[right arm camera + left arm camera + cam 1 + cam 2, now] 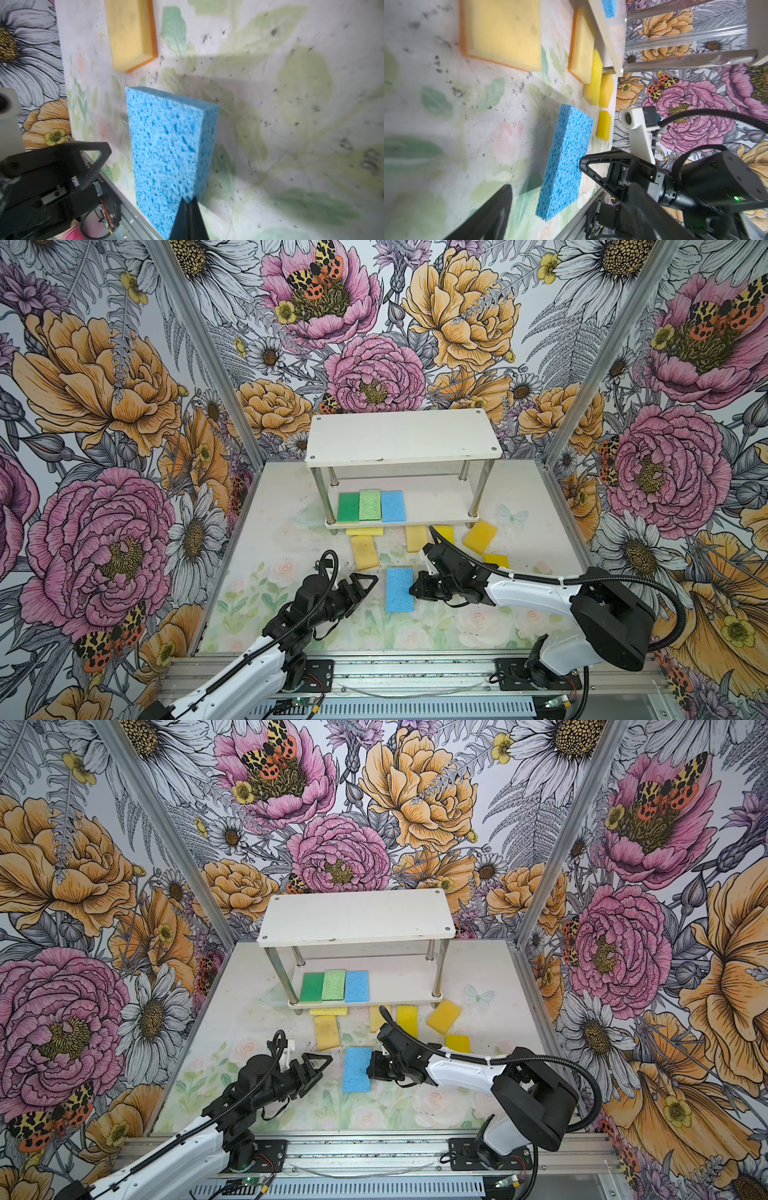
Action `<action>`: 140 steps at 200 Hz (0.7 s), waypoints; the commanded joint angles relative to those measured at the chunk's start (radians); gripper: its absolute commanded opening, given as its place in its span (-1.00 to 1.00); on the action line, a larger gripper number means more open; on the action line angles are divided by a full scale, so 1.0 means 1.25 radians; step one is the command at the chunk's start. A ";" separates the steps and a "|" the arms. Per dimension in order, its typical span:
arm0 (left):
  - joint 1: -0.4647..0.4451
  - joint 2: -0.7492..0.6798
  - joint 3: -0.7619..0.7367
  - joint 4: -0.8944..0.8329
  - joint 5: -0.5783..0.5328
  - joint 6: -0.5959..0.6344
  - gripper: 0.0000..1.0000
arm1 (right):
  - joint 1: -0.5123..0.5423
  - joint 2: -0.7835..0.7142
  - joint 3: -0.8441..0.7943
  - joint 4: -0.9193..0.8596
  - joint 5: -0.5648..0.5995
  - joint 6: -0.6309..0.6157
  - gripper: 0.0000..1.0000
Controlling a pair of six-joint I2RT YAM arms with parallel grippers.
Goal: Place and organize the cleaning sponges onto the shelf
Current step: 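Lift and carry the blue sponge onto the lower shelf tier while the left arm withdraws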
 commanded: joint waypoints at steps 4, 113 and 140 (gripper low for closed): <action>0.088 -0.014 0.019 0.010 0.176 0.054 0.98 | -0.073 -0.052 0.019 -0.031 -0.095 -0.083 -1.00; -0.001 0.279 0.151 0.301 0.250 0.092 0.69 | -0.107 -0.103 0.124 -0.110 -0.276 -0.174 -1.00; -0.039 0.338 0.176 0.364 0.224 0.092 0.19 | -0.101 -0.110 0.125 -0.115 -0.280 -0.174 -1.00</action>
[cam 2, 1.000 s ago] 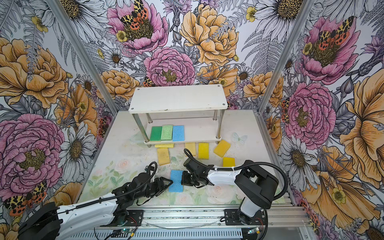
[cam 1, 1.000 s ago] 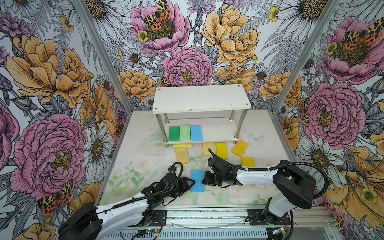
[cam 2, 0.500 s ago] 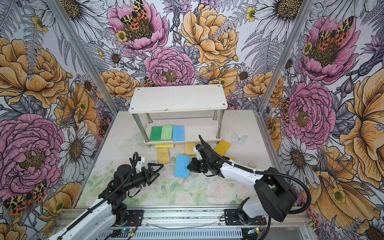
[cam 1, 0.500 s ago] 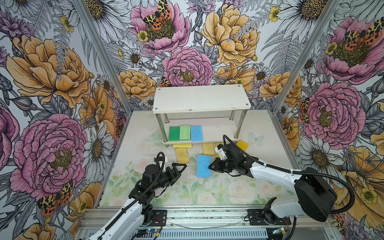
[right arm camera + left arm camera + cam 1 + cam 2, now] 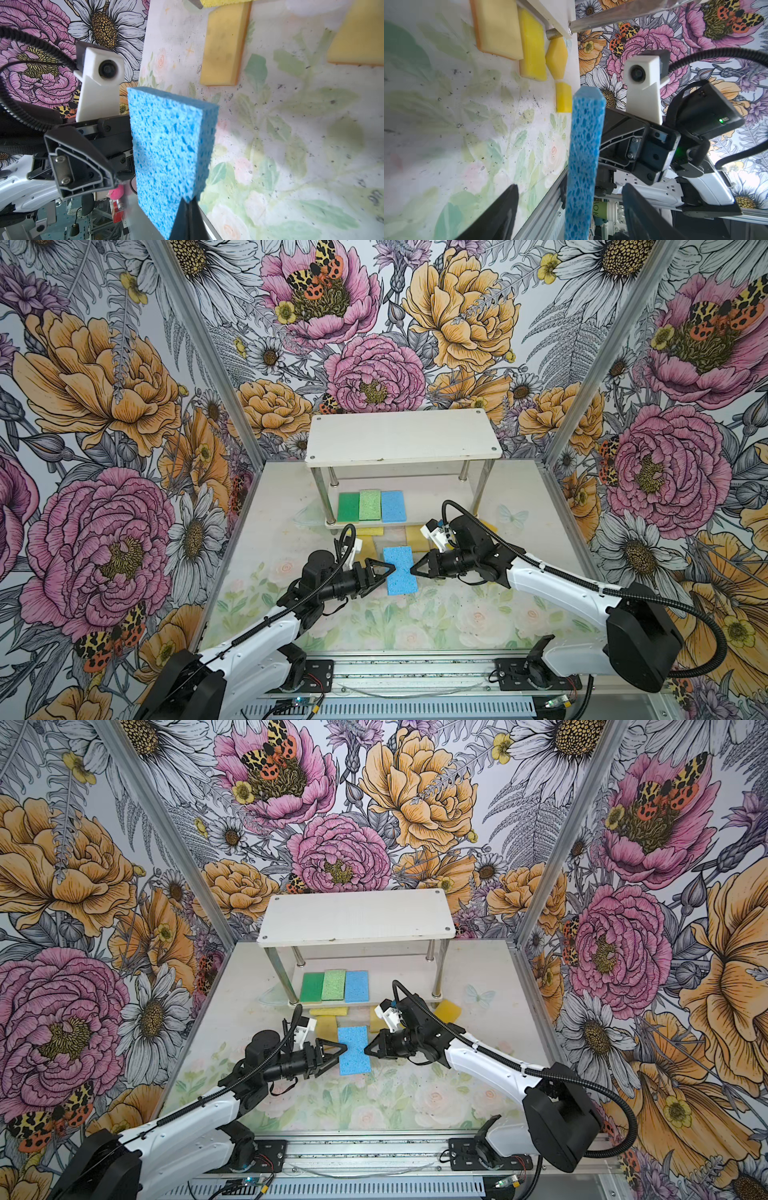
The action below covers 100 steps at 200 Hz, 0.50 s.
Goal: Place and organize the cleaning sponges onto the shelf
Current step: 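Lift and carry the blue sponge onto the lower shelf tier while the left arm withdraws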
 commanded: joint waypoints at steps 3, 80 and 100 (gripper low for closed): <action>-0.029 0.042 0.041 0.112 -0.022 0.017 0.10 | 0.007 -0.020 0.024 -0.013 -0.023 -0.016 -1.00; -0.045 0.081 0.033 0.157 -0.147 -0.032 -0.97 | -0.008 -0.057 0.005 -0.024 0.118 0.083 -0.53; -0.044 0.048 -0.019 0.241 -0.258 -0.118 -0.97 | -0.001 -0.098 0.004 -0.023 0.166 0.096 -0.27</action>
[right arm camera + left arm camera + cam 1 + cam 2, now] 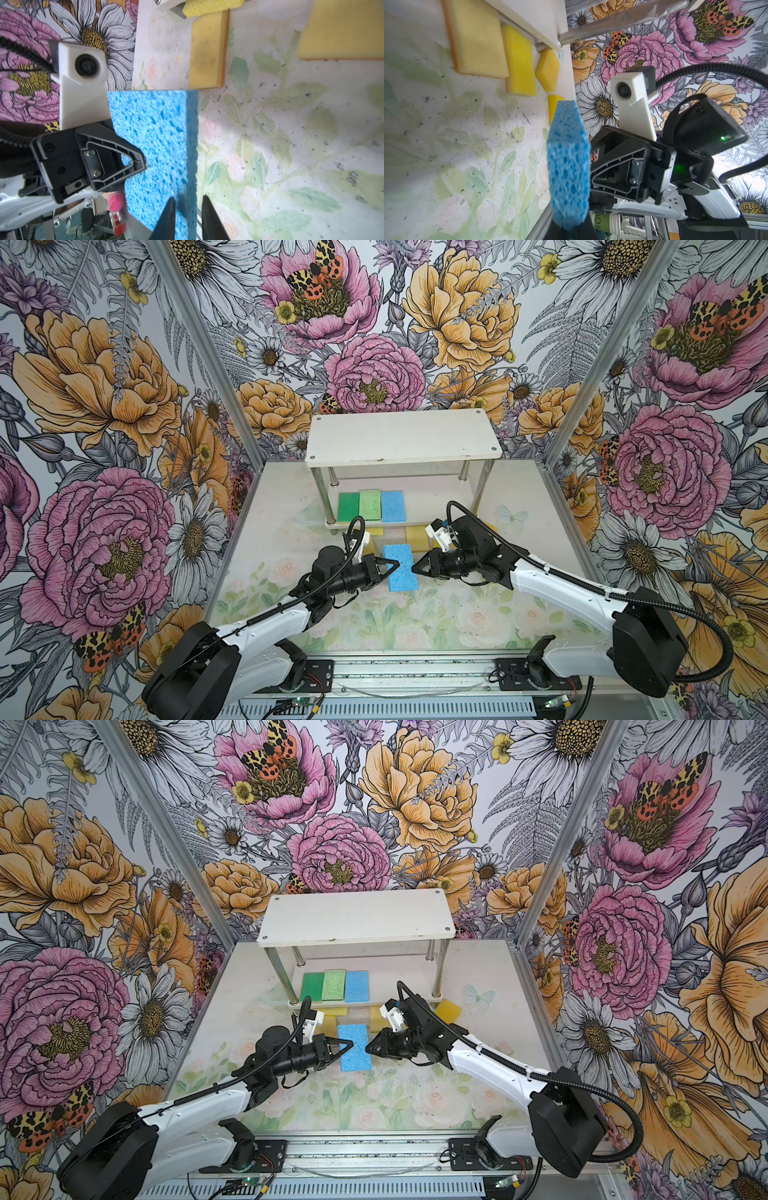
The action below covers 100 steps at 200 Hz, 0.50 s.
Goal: Place and organize the cleaning sponges onto the shelf
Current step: 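Lift and carry the blue sponge onto the lower shelf tier while the left arm withdraws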
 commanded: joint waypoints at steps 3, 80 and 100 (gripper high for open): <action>-0.001 -0.042 -0.052 0.125 -0.165 -0.095 -0.97 | 0.002 -0.067 0.005 0.009 0.091 0.036 -0.23; -0.004 0.016 -0.037 0.231 -0.164 -0.149 -0.95 | 0.020 -0.050 0.025 0.027 0.063 0.044 0.02; -0.011 0.026 -0.034 0.241 -0.159 -0.150 -0.95 | 0.025 -0.040 0.028 0.036 0.063 0.048 0.02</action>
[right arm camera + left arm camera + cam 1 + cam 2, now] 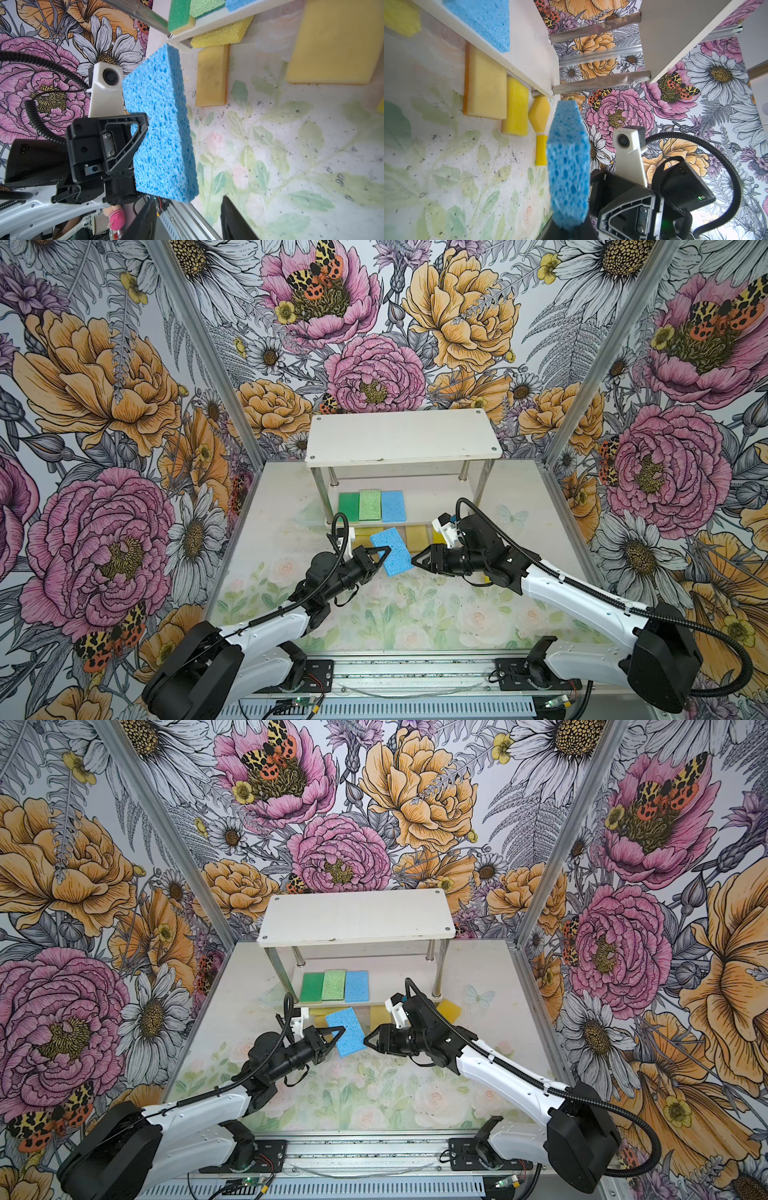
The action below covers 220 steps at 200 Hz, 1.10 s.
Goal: Place and organize the cleaning sponges onto the shelf
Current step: 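Lift and carry the blue sponge onto the lower shelf tier while the left arm withdraws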
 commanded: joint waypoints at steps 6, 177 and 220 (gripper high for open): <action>-0.010 0.009 0.013 0.070 -0.009 -0.015 -0.96 | 0.009 0.018 0.027 0.028 0.008 0.012 0.02; -0.037 0.079 0.035 0.107 0.024 -0.008 -0.88 | 0.011 0.013 0.018 0.052 0.041 0.032 -1.00; -0.023 0.004 0.098 -0.186 0.050 0.101 0.23 | -0.022 -0.033 -0.018 0.050 0.104 0.050 -1.00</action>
